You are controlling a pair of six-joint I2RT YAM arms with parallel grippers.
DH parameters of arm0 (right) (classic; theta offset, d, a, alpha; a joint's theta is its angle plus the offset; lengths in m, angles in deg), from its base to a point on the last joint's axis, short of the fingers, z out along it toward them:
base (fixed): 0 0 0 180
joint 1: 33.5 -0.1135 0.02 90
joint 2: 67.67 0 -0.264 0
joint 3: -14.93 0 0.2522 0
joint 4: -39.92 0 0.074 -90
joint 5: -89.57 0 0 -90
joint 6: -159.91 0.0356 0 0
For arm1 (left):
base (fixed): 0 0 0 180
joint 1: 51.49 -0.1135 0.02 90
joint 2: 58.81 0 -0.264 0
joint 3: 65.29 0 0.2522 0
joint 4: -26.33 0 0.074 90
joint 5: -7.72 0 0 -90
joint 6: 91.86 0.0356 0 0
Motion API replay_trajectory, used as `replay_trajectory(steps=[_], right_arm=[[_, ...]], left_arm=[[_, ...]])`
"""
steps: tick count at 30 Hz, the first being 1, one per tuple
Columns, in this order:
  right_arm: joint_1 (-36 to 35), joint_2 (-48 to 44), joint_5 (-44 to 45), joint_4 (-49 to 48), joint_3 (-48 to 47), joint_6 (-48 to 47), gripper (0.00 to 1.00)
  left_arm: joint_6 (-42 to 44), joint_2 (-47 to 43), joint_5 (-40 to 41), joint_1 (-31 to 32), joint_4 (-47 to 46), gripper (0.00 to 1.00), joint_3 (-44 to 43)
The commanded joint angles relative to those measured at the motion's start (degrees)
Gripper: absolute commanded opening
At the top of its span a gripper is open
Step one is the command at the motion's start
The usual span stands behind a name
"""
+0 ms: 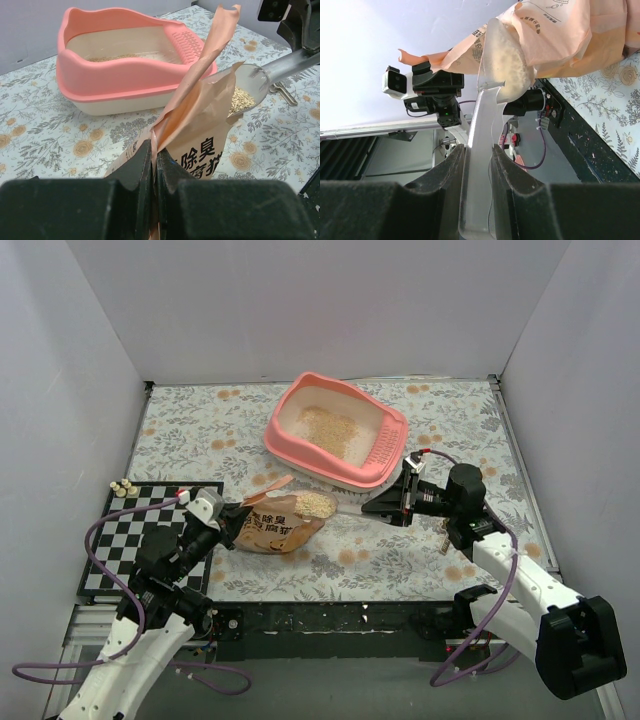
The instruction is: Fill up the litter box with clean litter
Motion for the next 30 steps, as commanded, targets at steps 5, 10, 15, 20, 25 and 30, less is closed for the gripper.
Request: replay_trajectory(steps=[5,10,15,20,25,30], right_arm=[[0.1,-2.6,1.2,2.3,-5.1,-0.4,0.01],[0.1,-4.9,2.1,4.4,-5.2,-0.4,0.01],[0.1,-6.8,3.1,4.2,-4.5,0.8,0.01],[0.1,-7.2,3.6,2.9,-4.8,2.7,0.01],[0.1,-6.9,5.3,3.4,-6.7,3.0,0.01],[0.0,-5.6,8.2,1.8,-8.5,4.2,0.01]], left_arm=[[0.7,-2.2,-1.0,-0.1,-6.0,0.00,0.1],[0.8,-2.5,-0.6,-0.1,-6.1,0.00,0.1],[1.3,-2.3,0.5,-0.1,-6.1,0.00,-0.5],[1.6,-1.5,1.7,0.0,-6.0,0.00,-1.1],[1.5,-0.9,1.9,-0.1,-6.5,0.00,-1.5],[1.3,-0.6,1.5,-0.1,-6.7,0.00,-1.3]])
